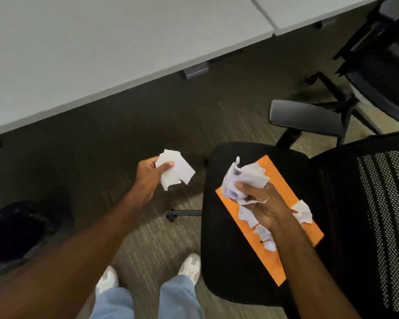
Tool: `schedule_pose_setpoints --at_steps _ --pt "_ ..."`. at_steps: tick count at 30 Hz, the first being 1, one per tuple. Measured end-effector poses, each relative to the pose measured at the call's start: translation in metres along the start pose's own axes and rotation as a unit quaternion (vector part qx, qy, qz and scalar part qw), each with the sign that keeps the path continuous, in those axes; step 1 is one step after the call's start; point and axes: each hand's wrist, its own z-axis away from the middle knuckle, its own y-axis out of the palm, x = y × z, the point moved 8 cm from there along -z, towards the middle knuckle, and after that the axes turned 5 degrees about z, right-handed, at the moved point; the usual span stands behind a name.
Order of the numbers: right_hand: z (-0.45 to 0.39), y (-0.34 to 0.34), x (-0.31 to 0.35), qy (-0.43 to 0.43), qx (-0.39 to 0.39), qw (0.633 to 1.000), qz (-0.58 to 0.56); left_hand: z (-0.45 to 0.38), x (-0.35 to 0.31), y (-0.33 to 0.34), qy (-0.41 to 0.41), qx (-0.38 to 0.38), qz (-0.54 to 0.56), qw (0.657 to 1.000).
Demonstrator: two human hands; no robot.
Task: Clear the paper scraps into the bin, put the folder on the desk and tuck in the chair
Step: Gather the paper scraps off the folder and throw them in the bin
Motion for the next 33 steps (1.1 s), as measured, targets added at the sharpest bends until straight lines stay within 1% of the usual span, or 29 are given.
schedule_pose_setpoints --at_steps 3,5,8,9,13,16,19,21,24,27,30,33 --pt "-0.019 0.073 0.006 -0.015 0.093 0.994 0.050 0.004 -0.005 -0.059 0.021 -0.035 0.038 0.998" --pt "-0.029 0.115 0.003 -0.011 0.121 0.991 0.061 0.010 -0.005 -0.096 0.029 -0.060 0.059 0.996" --pt "-0.037 0.191 -0.007 -0.016 0.187 0.978 0.088 0.023 0.002 -0.162 0.035 -0.099 0.100 0.989" --pt "-0.041 0.214 -0.013 -0.009 0.196 0.976 0.094 0.029 0.007 -0.186 0.034 -0.111 0.106 0.988" --pt "-0.045 0.312 -0.056 0.026 0.246 0.964 0.094 0.060 0.031 -0.296 0.029 -0.189 0.120 0.974" --pt "-0.041 0.396 -0.107 0.048 0.309 0.943 0.115 0.089 0.057 -0.393 0.026 -0.275 0.120 0.954" --pt "-0.044 0.465 -0.166 0.102 0.310 0.938 0.120 0.114 0.081 -0.483 0.032 -0.371 0.086 0.924" --pt "-0.048 0.509 -0.207 0.136 0.312 0.933 0.119 0.121 0.093 -0.536 0.037 -0.408 0.048 0.911" --pt "-0.058 0.572 -0.264 0.178 0.300 0.930 0.118 0.115 0.110 -0.600 0.037 -0.423 -0.001 0.905" --pt "-0.072 0.617 -0.317 0.214 0.279 0.930 0.110 0.099 0.128 -0.647 0.039 -0.423 -0.034 0.905" --pt "-0.095 0.647 -0.369 0.238 0.238 0.935 0.111 0.073 0.150 -0.687 0.029 -0.432 -0.059 0.900" --pt "-0.115 0.656 -0.412 0.252 0.177 0.941 0.137 0.050 0.167 -0.710 0.023 -0.443 -0.099 0.891"
